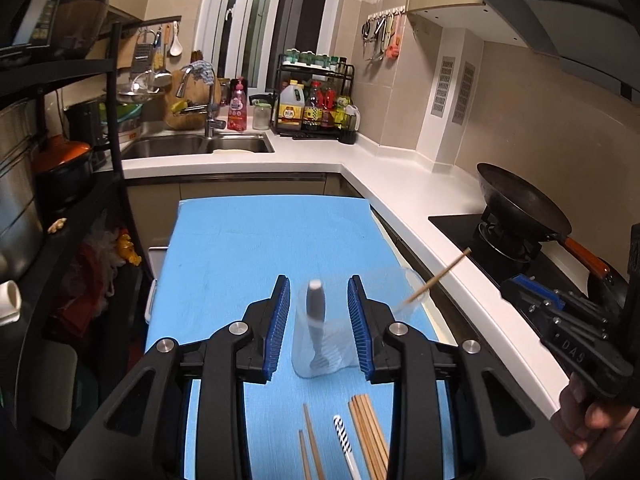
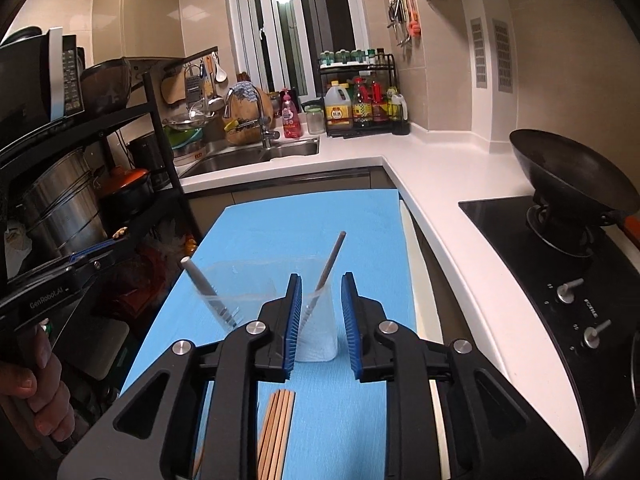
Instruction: Organize utensils
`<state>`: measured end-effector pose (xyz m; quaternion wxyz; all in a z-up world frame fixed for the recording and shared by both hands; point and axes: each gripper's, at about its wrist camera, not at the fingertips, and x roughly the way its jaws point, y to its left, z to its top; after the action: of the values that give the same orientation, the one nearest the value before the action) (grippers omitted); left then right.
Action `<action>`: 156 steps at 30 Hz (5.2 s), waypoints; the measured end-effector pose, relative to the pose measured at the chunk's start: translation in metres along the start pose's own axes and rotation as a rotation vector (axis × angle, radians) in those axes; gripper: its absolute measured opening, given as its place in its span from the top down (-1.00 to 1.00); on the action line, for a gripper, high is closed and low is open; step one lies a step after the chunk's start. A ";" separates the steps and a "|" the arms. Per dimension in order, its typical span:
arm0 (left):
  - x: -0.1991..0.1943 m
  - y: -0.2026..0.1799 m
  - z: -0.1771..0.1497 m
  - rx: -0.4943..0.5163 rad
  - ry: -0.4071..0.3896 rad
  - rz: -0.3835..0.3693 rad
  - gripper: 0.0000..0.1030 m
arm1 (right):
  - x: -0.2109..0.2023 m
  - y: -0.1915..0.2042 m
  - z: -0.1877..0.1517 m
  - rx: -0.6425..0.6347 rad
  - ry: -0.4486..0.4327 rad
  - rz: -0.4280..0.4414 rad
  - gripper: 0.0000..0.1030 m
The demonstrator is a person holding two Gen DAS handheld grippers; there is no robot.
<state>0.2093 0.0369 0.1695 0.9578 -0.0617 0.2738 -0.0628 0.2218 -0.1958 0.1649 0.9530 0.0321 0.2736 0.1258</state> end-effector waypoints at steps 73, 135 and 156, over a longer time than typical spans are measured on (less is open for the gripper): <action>-0.054 -0.017 -0.287 -0.003 0.187 0.160 0.87 | -0.029 0.027 -0.263 0.013 0.285 -0.099 0.91; -0.055 -0.019 -0.287 0.001 0.178 0.166 0.87 | -0.030 0.030 -0.263 -0.010 0.280 -0.110 0.91; -0.071 -0.022 -0.277 0.012 0.098 0.197 0.87 | -0.055 0.032 -0.246 -0.039 0.145 -0.143 0.91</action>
<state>0.0003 0.0034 -0.0238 0.9451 -0.0257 0.3246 0.0271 0.0391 -0.1813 -0.0112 0.9378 -0.0149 0.3408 0.0649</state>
